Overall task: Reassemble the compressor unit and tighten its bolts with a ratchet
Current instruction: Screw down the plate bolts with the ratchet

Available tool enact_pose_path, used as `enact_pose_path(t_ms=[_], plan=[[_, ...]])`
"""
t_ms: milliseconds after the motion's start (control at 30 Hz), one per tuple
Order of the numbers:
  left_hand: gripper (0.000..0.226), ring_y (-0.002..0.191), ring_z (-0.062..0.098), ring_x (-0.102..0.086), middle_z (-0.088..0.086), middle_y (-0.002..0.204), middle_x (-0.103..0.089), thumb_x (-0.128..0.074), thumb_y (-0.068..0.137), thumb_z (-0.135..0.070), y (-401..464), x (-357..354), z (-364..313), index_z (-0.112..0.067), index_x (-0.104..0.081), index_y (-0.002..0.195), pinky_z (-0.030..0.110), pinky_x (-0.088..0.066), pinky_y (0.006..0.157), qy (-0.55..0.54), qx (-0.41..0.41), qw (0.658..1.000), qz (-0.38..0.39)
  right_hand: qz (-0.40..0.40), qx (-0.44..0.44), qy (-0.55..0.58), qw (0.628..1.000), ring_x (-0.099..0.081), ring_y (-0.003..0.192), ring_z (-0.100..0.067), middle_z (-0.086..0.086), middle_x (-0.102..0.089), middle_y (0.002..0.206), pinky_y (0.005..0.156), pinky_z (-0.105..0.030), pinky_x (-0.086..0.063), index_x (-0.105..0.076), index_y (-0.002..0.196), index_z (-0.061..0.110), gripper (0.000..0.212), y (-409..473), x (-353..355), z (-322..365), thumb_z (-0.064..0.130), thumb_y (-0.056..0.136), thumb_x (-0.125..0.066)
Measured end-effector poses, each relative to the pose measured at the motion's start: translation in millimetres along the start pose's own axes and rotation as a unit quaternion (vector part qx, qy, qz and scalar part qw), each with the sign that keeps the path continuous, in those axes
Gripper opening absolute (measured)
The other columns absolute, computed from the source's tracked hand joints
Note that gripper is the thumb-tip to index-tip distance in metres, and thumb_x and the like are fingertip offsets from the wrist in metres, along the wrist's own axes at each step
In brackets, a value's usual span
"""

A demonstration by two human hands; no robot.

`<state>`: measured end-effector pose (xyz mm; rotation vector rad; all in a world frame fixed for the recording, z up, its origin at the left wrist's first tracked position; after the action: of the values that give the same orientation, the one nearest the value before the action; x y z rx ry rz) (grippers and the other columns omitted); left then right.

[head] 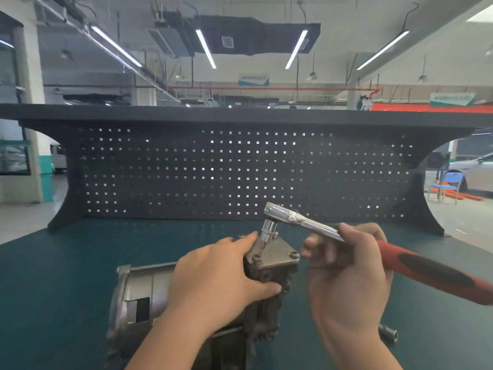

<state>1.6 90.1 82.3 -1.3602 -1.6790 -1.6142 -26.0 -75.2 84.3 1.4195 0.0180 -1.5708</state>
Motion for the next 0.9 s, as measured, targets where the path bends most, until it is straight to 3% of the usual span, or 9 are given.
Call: enact_pose_path(t_ms=[167, 367, 500, 567, 667, 800, 900], plan=[[0.043, 0.066, -0.002, -0.041, -0.024, 0.078, -0.053, -0.053, 0.062, -0.087, 4.9, -1.3, 1.1, -0.061, -0.039, 0.094, 0.021, -0.026, 0.052, -0.001, 0.002, 1.000, 0.018, 0.031, 0.002, -0.009, 0.999, -0.056, 0.040, -0.022, -0.003, -0.032, 0.042, 0.043, -0.025, -0.047, -0.046, 0.058, 0.018, 0.023, -1.1, -6.9, -0.7, 0.004, 0.076, -0.050], [0.048, 0.068, 0.001, -0.040, -0.023, 0.076, -0.053, -0.054, 0.059, -0.086, 5.1, -2.2, 2.2, -0.061, -0.039, 0.096, 0.019, -0.025, 0.052, -0.003, 0.011, 1.000, 0.017, 0.046, 0.018, -0.036, 0.998, -0.057, 0.040, -0.024, -0.004, -0.032, 0.041, 0.042, -0.028, -0.048, -0.047, 0.059, 0.018, 0.023, -0.4, -10.6, -2.7, 0.003, 0.076, -0.050], [0.030, 0.067, 0.001, -0.040, -0.022, 0.077, -0.054, -0.055, 0.060, -0.086, 5.1, -1.4, 0.6, -0.071, -0.033, 0.074, 0.019, -0.025, 0.052, -0.007, 0.009, 1.000, 0.028, 0.046, 0.023, -0.042, 0.998, -0.057, 0.039, -0.025, -0.003, -0.033, 0.041, 0.044, -0.027, -0.048, -0.046, 0.063, 0.017, 0.020, 1.1, -10.7, -2.6, 0.002, 0.076, -0.050], [0.030, 0.063, -0.003, -0.038, -0.023, 0.078, -0.054, -0.056, 0.060, -0.086, 5.2, -1.4, -0.1, -0.071, -0.033, 0.074, 0.019, -0.025, 0.052, -0.011, 0.003, 1.000, 0.022, 0.041, 0.021, -0.039, 0.998, -0.057, 0.039, -0.025, -0.002, -0.033, 0.041, 0.044, -0.027, -0.048, -0.045, 0.063, 0.016, 0.019, 2.4, -8.5, -2.5, 0.002, 0.075, -0.050], [0.039, 0.064, -0.005, -0.039, -0.024, 0.084, -0.058, -0.056, 0.060, -0.085, 5.1, -0.6, -0.6, -0.068, -0.037, 0.090, 0.018, -0.026, 0.052, -0.024, -0.007, 1.000, 0.007, 0.032, 0.015, -0.033, 0.999, -0.057, 0.038, -0.023, -0.002, -0.032, 0.040, 0.043, -0.025, -0.047, -0.047, 0.060, 0.018, 0.022, 4.9, -6.2, -3.4, 0.003, 0.075, -0.050], [0.030, 0.079, 0.003, -0.053, -0.020, 0.090, -0.058, -0.055, 0.064, -0.083, 4.0, -2.2, -3.2, -0.076, -0.029, 0.078, 0.019, -0.029, 0.055, -0.028, -0.029, 0.999, 0.015, 0.025, 0.003, -0.029, 0.999, -0.057, 0.039, -0.023, -0.003, -0.030, 0.041, 0.044, -0.023, -0.047, -0.045, 0.059, 0.017, 0.022, 7.5, -4.1, -5.6, 0.003, 0.075, -0.050], [0.039, 0.095, 0.009, -0.060, -0.020, 0.108, -0.057, -0.052, 0.068, -0.083, 3.9, -4.5, -5.0, -0.074, -0.025, 0.094, 0.021, -0.033, 0.059, -0.023, -0.049, 0.999, 0.002, 0.022, 0.002, -0.039, 0.999, -0.056, 0.039, -0.022, -0.002, -0.030, 0.042, 0.043, -0.023, -0.047, -0.041, 0.062, 0.014, 0.026, 9.5, -0.7, -6.6, -0.002, 0.082, -0.047]])
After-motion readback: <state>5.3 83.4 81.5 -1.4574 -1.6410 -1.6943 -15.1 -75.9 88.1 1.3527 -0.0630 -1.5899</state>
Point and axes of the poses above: each hand's wrist, its own y-axis towards the middle knuckle, its own x-axis out of the back of the hand, z = x × y, the point moved 7 cm from there along y, towards the middle knuckle
